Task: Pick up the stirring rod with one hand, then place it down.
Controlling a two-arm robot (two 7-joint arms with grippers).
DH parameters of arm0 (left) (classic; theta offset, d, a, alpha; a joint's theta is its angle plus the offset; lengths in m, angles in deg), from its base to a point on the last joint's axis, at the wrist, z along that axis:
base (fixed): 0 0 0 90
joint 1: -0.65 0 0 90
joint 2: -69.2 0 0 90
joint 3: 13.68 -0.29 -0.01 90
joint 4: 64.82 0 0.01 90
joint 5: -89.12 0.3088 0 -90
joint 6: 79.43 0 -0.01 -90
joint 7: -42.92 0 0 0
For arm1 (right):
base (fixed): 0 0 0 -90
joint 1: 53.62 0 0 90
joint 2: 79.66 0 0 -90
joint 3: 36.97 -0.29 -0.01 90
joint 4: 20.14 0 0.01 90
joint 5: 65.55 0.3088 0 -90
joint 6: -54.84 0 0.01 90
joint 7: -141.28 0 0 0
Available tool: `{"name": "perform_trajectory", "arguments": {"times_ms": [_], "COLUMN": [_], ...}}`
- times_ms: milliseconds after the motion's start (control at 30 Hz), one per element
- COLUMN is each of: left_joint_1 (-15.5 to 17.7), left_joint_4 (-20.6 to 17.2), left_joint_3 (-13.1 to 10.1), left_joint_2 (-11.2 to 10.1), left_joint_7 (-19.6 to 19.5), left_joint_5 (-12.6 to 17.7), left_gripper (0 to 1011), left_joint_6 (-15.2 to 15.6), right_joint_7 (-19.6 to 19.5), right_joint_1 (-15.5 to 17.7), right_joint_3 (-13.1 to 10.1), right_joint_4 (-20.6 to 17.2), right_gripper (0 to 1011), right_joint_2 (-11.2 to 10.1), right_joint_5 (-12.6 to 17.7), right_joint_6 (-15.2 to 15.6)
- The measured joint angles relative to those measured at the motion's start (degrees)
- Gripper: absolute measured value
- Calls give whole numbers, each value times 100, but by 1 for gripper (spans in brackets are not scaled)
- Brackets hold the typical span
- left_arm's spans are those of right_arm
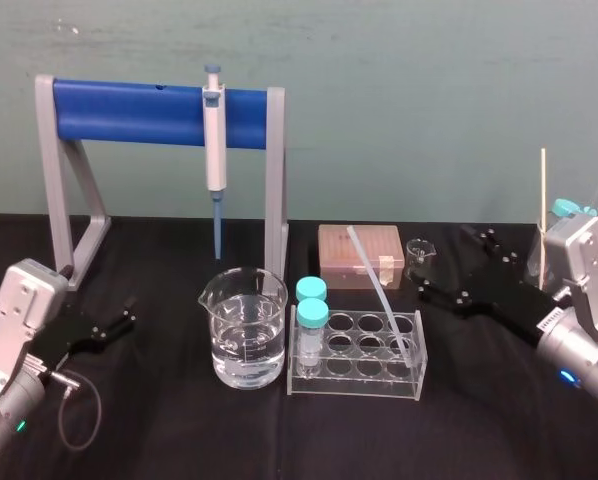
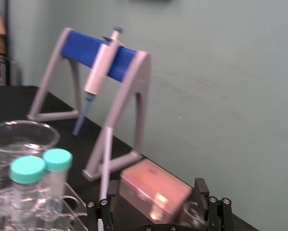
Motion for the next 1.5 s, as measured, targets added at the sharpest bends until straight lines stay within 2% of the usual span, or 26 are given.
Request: {"name": "perform_trajectory", "arguments": {"times_ms": [233, 467, 967, 1500], "left_joint_1": [0, 0, 0, 0], "left_joint_4": [0, 0, 0, 0], "left_joint_3": [0, 0, 0, 0], "left_joint_2": [0, 0, 0, 0], "left_joint_7": [0, 0, 0, 0], "left_joint_5": [0, 0, 0, 0], "left_gripper": [1000, 1000, 1000, 1001], "left_joint_6": [0, 0, 0, 0], "right_joint_7": [780, 1267, 1901, 2398], "right_joint_1": [-341, -660, -1219, -1778], "right_joint_3": [53, 86, 178, 257], "right_joint_4": [376, 868, 1779, 2767], "right_gripper": [1000, 1000, 1000, 1000], "right_joint_2": [227, 439, 834, 1280], "right_joint_5": [299, 410, 251, 125], "right_joint_6": [73, 174, 182, 19]}}
